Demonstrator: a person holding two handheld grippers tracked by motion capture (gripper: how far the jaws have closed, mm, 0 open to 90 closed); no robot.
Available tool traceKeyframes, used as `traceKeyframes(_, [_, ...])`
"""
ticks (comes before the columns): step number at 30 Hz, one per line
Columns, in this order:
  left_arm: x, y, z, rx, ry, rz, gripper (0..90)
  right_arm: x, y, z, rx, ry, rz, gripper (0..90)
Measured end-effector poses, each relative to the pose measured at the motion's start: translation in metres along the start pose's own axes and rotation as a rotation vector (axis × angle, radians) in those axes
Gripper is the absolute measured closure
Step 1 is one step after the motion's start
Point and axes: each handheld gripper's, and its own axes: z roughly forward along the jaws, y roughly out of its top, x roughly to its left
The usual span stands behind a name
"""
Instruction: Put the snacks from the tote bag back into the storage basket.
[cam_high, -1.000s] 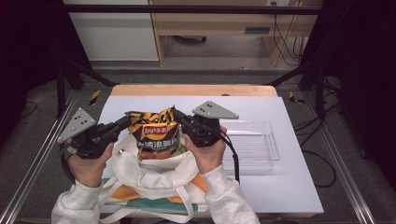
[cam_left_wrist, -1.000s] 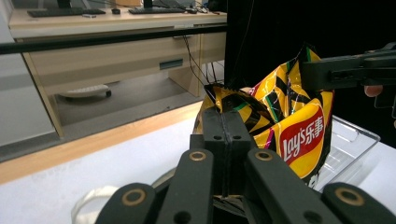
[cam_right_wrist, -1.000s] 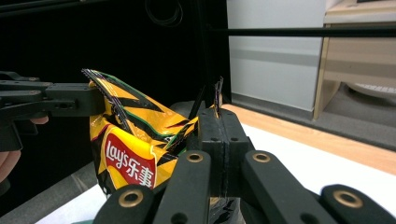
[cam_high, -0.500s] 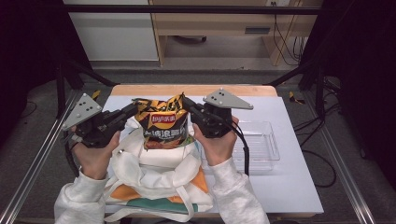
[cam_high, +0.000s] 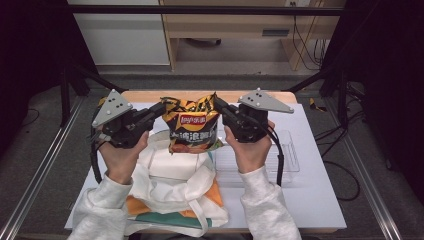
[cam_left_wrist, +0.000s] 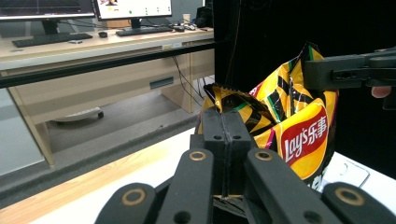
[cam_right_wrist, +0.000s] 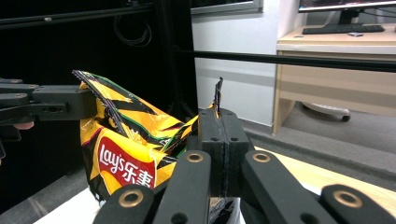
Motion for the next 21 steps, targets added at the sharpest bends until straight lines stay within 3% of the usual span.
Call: traceKeyframes(21, [-0.039, 0.003, 0.056, 0.007, -0.077, 0.004, 90.0, -0.045, -0.007, -0.040, -0.011, -0.108, 0.012, 90.0])
